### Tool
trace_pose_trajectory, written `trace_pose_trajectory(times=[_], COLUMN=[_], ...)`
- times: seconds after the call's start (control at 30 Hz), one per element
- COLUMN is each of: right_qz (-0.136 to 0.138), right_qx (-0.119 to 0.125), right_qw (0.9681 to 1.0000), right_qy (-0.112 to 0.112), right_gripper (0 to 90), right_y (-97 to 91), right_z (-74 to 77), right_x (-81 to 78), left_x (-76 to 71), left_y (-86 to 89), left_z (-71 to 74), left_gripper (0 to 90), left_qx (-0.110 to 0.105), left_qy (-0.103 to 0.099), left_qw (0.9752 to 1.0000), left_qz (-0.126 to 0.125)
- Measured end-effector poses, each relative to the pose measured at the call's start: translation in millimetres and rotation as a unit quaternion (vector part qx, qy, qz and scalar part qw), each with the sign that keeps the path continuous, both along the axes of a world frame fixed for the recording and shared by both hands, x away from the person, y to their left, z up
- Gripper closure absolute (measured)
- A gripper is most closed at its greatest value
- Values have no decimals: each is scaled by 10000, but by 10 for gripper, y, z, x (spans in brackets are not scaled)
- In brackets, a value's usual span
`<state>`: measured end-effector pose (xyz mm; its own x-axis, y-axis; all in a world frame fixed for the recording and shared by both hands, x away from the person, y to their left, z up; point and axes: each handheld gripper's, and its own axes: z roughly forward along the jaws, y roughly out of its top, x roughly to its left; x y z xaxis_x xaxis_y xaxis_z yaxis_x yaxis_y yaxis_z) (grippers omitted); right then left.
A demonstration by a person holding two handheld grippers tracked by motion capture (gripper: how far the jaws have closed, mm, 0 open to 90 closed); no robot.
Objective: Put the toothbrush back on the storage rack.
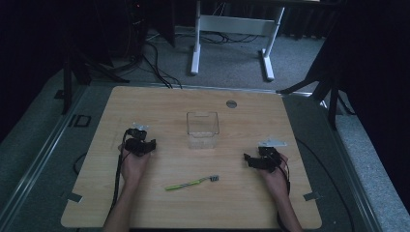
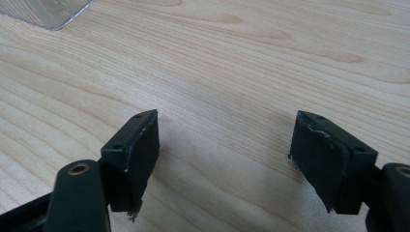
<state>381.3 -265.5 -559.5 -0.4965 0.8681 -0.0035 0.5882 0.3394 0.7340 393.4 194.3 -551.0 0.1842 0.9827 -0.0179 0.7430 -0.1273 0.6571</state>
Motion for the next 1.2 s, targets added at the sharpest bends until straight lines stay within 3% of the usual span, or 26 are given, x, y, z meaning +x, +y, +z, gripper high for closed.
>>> trace_pose_trajectory(times=[0.03,0.13,0.57,0.63,0.77,0.97,1.2], right_qz=[0,0,0,1,0,-1,0], right_qx=[0,0,-1,-2,-3,1,0], right_qw=[10000,10000,10000,10000,10000,10000,10000], right_qy=[0,0,-1,0,-1,1,1], right_gripper=[257,257,257,257,257,257,257], right_y=[0,0,0,0,0,1,1], right_z=[0,0,0,0,0,0,0], right_x=[0,0,0,0,0,0,0], left_x=[-10,-42,-232,-255,-281,-341,-392], left_y=[16,15,-37,-32,19,-57,-96], left_z=[19,54,374,411,494,585,677], left_gripper=[514,520,551,551,544,497,503], left_qx=[-142,-210,-41,-93,-458,-184,-266], left_qy=[25,-64,-375,-450,-496,-469,-546], left_qw=[9999,9997,9968,9959,9937,9918,9895], left_qz=[-39,-119,-706,-786,-892,-1173,-1312])
